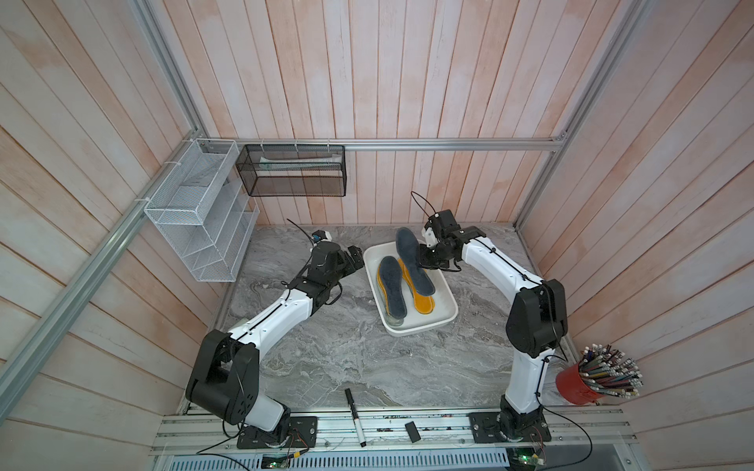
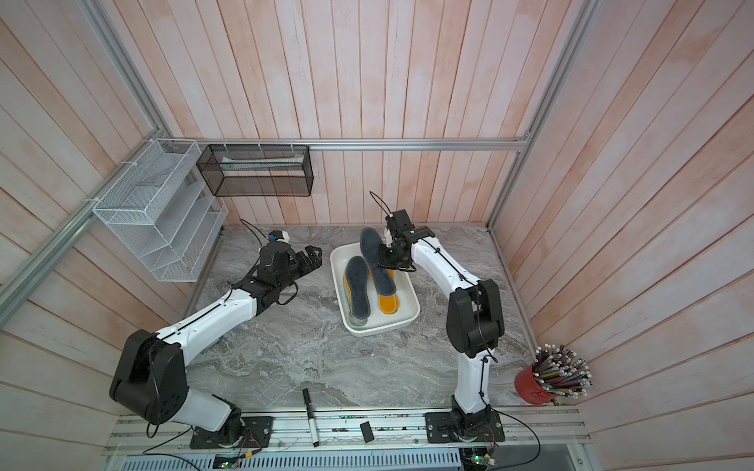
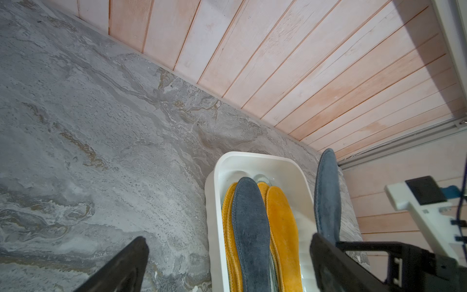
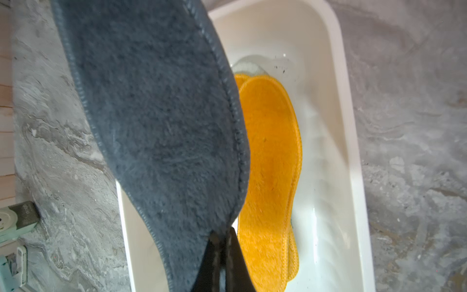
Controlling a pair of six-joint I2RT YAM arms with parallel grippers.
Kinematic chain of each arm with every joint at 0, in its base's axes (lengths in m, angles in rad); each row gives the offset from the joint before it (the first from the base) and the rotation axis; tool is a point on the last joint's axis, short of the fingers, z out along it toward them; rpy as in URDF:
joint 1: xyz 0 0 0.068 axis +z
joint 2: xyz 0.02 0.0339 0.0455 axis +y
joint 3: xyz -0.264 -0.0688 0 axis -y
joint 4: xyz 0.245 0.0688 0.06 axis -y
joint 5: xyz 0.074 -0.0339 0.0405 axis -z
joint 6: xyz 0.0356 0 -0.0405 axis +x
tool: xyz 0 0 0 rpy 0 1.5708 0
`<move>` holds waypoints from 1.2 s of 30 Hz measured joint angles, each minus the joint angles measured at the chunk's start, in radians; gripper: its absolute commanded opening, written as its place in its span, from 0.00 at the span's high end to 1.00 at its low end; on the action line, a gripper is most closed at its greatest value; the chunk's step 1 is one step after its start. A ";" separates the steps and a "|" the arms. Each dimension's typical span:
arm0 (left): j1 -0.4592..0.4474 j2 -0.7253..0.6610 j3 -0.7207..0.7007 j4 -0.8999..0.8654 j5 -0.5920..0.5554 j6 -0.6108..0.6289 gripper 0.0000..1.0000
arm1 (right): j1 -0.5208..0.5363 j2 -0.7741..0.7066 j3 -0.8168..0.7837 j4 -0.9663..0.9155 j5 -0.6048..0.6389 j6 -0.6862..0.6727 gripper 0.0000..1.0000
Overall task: Put the insoles into the storage box
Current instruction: Place the insole in the storage box.
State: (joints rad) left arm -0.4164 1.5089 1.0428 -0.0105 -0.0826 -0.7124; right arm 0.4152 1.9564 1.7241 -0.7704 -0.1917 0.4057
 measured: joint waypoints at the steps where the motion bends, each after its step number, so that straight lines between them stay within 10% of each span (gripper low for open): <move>1: 0.001 0.000 0.000 0.000 0.000 0.000 0.00 | 0.000 0.002 -0.007 -0.002 0.008 0.003 1.00; 36: 0.006 0.000 -0.007 -0.001 -0.003 -0.011 0.00 | -0.012 0.166 0.020 -0.024 0.108 -0.012 1.00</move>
State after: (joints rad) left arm -0.4103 1.5089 1.0355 -0.0113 -0.0860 -0.7235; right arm 0.4030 2.1227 1.7439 -0.7940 -0.0837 0.3939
